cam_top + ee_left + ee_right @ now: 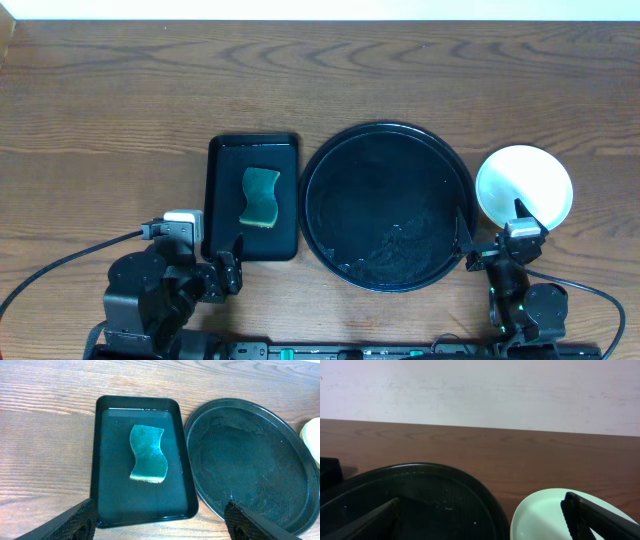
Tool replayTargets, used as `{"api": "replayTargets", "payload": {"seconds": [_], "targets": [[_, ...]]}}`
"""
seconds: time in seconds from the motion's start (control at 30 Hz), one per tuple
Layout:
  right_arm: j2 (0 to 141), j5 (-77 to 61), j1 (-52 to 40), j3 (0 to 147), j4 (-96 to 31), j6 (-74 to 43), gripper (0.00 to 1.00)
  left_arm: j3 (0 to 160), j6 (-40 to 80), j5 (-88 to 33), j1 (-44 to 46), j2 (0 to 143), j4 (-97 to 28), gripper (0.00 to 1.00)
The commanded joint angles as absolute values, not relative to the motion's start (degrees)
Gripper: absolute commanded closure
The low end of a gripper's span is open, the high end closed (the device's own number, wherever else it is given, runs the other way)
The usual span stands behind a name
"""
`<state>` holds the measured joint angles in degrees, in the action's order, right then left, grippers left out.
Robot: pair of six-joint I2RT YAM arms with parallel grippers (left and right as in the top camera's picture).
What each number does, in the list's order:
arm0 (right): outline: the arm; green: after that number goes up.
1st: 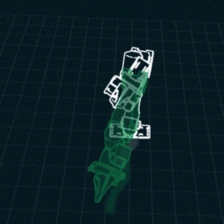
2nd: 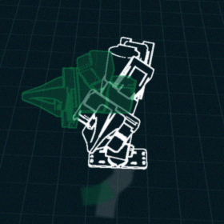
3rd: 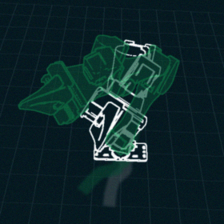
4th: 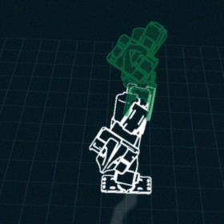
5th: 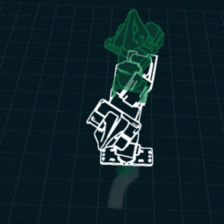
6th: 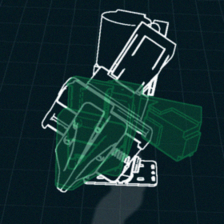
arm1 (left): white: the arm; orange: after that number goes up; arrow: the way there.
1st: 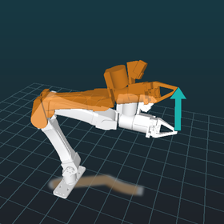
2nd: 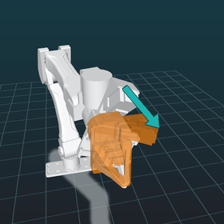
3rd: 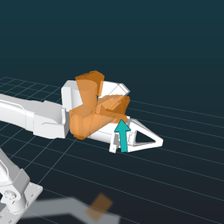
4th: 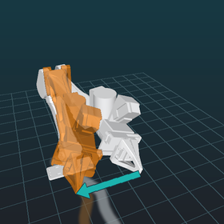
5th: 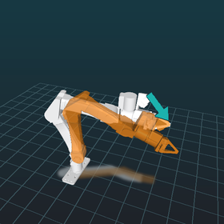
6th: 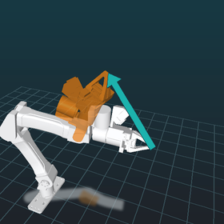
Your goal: Clean dirty plates on tray and stack at the side
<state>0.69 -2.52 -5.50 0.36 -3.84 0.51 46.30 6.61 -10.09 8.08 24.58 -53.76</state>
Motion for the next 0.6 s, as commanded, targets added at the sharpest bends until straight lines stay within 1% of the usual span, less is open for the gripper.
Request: {"api": "replayTargets", "payload": {"seconds": [0.0,0.23,0.37,0.43,0.57], "targets": [[0.3,-1.7,-6.3,0.3,-4.1,0.7,0.01,46.0,6.9,-9.4,8.1,24.3,-53.8,0.18],[0.3,-1.7,-6.3,0.3,-4.1,0.7,0.01,46.0,6.9,-9.4,8.0,24.1,-53.8,0.17],[0.3,-1.7,-6.3,0.3,-4.1,0.7,0.01,45.8,6.9,-9.4,8.0,23.0,-57.8,0.18],[0.3,-1.7,-6.3,0.3,-4.1,0.7,0.01,43.2,6.4,-9.4,7.0,19.8,-55.4,0.18],[0.3,-1.7,-6.3,0.3,-4.1,0.7,0.01,33.5,6.5,-9.4,3.4,12.1,-46.5,0.18]]}}
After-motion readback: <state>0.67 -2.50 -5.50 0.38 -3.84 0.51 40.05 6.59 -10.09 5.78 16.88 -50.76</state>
